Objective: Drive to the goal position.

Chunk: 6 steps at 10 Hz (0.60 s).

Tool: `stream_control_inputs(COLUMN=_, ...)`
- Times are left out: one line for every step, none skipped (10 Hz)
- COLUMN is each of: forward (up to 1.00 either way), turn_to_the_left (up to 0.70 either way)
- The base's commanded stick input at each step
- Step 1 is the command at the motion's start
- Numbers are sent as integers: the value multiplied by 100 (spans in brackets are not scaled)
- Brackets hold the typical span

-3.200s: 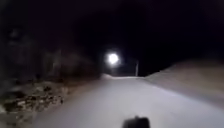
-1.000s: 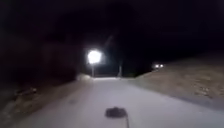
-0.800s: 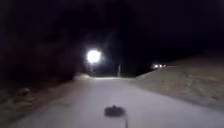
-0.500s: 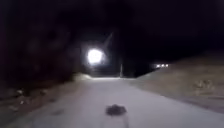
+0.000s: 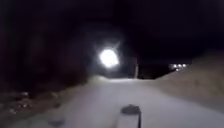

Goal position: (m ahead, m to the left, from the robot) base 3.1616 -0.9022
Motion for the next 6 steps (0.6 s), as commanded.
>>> stream_control_inputs(forward=100, turn_to_the_left=0)
stream_control_inputs(forward=100, turn_to_the_left=0)
stream_control_inputs(forward=100, turn_to_the_left=0)
stream_control_inputs(forward=100, turn_to_the_left=0)
stream_control_inputs(forward=100, turn_to_the_left=0)
stream_control_inputs(forward=100, turn_to_the_left=0)
